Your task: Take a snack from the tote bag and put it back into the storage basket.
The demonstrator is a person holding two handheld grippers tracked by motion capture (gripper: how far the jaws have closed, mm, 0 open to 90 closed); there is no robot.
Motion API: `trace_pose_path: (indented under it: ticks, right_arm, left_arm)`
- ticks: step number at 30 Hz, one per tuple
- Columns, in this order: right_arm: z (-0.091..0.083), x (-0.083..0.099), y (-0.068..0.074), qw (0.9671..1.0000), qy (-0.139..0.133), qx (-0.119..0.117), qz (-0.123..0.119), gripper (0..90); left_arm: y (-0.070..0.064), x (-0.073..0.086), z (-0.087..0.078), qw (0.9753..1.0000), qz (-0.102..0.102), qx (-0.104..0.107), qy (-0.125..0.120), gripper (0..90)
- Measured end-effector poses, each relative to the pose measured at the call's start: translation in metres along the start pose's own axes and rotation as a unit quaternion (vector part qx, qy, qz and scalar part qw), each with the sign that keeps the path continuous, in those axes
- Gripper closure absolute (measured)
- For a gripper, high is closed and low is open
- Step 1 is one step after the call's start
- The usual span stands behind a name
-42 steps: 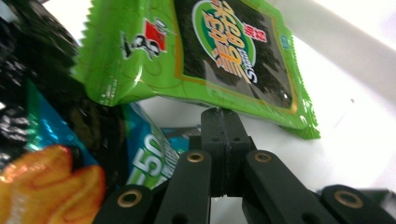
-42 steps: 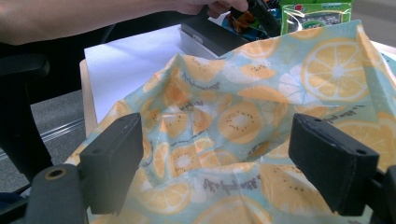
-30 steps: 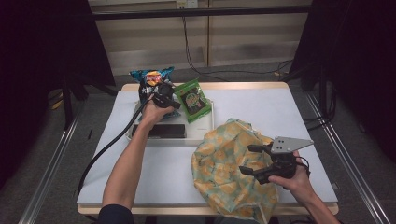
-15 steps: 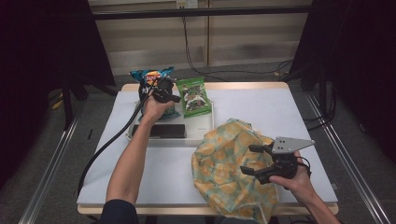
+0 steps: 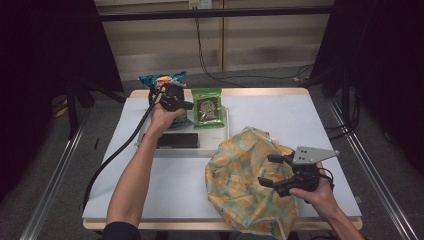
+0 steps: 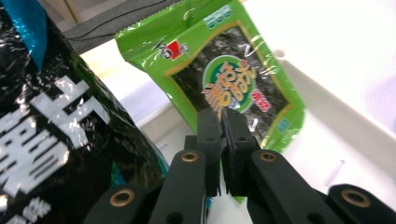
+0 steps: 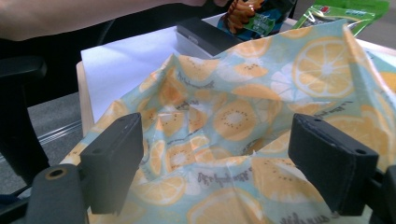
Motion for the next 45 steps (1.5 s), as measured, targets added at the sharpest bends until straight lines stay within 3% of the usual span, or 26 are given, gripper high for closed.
trace_pose_path:
  ticks: [2, 3, 7, 8, 13, 20, 29, 36, 40, 43, 45]
  right_arm:
    - [0.000, 0.000, -0.001, 1.0000, 0.000, 0.003, 0.001, 18.0]
    - [0.000, 0.000, -0.001, 1.0000, 0.000, 0.005, 0.002, 18.4]
    - [0.002, 0.002, -0.001, 1.0000, 0.005, 0.006, 0.000, 21.2]
    - [0.002, 0.002, -0.001, 1.0000, 0.006, 0.006, -0.001, 22.8]
    - [0.003, 0.002, -0.003, 0.9999, 0.009, 0.007, 0.001, 27.4]
    - [0.000, -0.001, -0.006, 0.9994, 0.014, 0.033, 0.003, 28.5]
    - [-0.007, 0.001, -0.007, 0.9981, 0.038, 0.049, -0.003, 36.3]
    - [-0.012, 0.006, -0.010, 0.9975, 0.042, 0.057, -0.001, 30.9]
    - [-0.004, 0.011, -0.010, 0.9969, 0.053, 0.058, -0.009, 25.6]
    - [0.000, 0.014, -0.011, 0.9964, 0.063, 0.055, -0.010, 24.7]
    - [0.002, 0.013, -0.010, 0.9965, 0.066, 0.050, -0.012, 24.6]
  left_arm:
    - [-0.003, 0.001, -0.005, 0.9999, 0.000, 0.007, -0.013, 87.6]
    - [-0.003, 0.003, -0.009, 0.9999, 0.009, 0.011, -0.008, 87.4]
    - [-0.009, 0.008, -0.026, 0.9989, 0.005, 0.029, -0.036, 84.5]
    - [-0.010, 0.010, -0.030, 0.9991, 0.010, 0.022, -0.035, 83.7]
    - [-0.021, 0.018, -0.051, 0.9973, 0.026, 0.039, -0.057, 78.5]
    - [-0.034, 0.037, -0.079, 0.9954, 0.031, 0.049, -0.077, 69.4]
    - [-0.075, 0.060, -0.118, 0.9866, 0.051, 0.096, -0.121, 62.4]
    - [-0.102, 0.083, -0.135, 0.9851, 0.066, 0.100, -0.124, 57.8]
    - [-0.130, 0.093, -0.140, 0.9793, 0.077, 0.136, -0.128, 60.3]
    - [-0.151, 0.099, -0.142, 0.9735, 0.084, 0.166, -0.133, 62.0]
    - [-0.159, 0.103, -0.141, 0.9736, 0.089, 0.166, -0.129, 61.9]
Point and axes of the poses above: each handheld gripper's, and its own axes: z roughly forward along the jaws, x roughly out of its underside, y roughly to its left, the point moved 6 cm from there along z, roughly forward along the jaws
